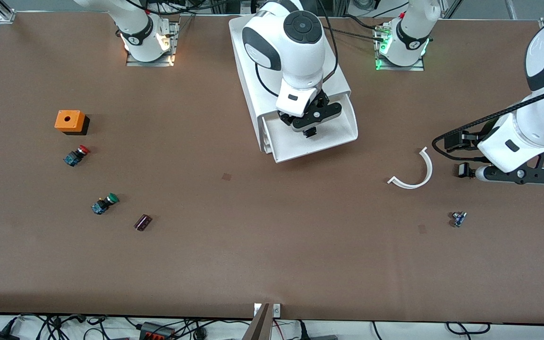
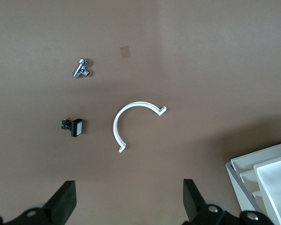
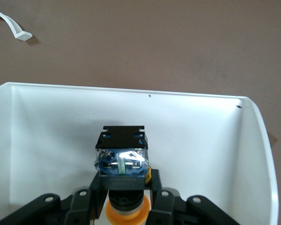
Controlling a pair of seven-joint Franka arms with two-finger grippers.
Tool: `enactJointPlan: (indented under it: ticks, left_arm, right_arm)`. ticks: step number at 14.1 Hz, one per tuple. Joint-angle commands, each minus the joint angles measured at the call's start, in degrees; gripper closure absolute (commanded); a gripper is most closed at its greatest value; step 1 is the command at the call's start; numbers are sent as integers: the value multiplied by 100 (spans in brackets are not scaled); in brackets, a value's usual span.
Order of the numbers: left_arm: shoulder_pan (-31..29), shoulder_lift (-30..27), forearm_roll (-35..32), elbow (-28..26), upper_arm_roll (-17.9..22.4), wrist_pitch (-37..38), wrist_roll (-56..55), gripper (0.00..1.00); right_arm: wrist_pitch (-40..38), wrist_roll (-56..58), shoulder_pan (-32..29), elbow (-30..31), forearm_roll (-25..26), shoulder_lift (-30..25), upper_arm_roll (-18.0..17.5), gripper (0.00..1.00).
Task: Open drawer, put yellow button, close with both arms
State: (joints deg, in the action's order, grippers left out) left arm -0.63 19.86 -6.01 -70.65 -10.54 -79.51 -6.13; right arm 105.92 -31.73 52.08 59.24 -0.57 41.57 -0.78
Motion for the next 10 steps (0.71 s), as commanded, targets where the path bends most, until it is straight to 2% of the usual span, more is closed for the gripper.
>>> enactJointPlan:
  ticks: [1, 4, 5, 6, 7, 8, 10]
  left_arm:
    - [-69, -202, -31, -213, -36, -3, 6, 0]
    - [-96, -202, -31, -221, -44, -3, 15, 0]
    - [-96, -211, -31, -221, -44, -3, 15, 0]
    - [-96, -202, -31, -221, -44, -3, 24, 0]
    - [-96, -202, -31, -221, -44, -3, 24, 0]
    - [-96, -202, -31, -221, -44, -3, 24, 0]
    - [-96, -202, -31, -221, -44, -12, 24, 0]
  right_arm:
    - [-45, -237, 13, -194, -75, 167, -28, 100]
    - [-36, -246, 13, -194, -75, 255, -28, 100]
    - [-36, -255, 13, -194, -66, 256, -28, 94]
    - [-36, -255, 13, -194, -66, 256, -28, 81]
    - [-36, -255, 4, -194, -66, 256, -28, 23]
    - [-36, -264, 13, -202, -66, 256, -10, 0]
    - [-89, -334, -31, -272, -66, 221, -10, 0]
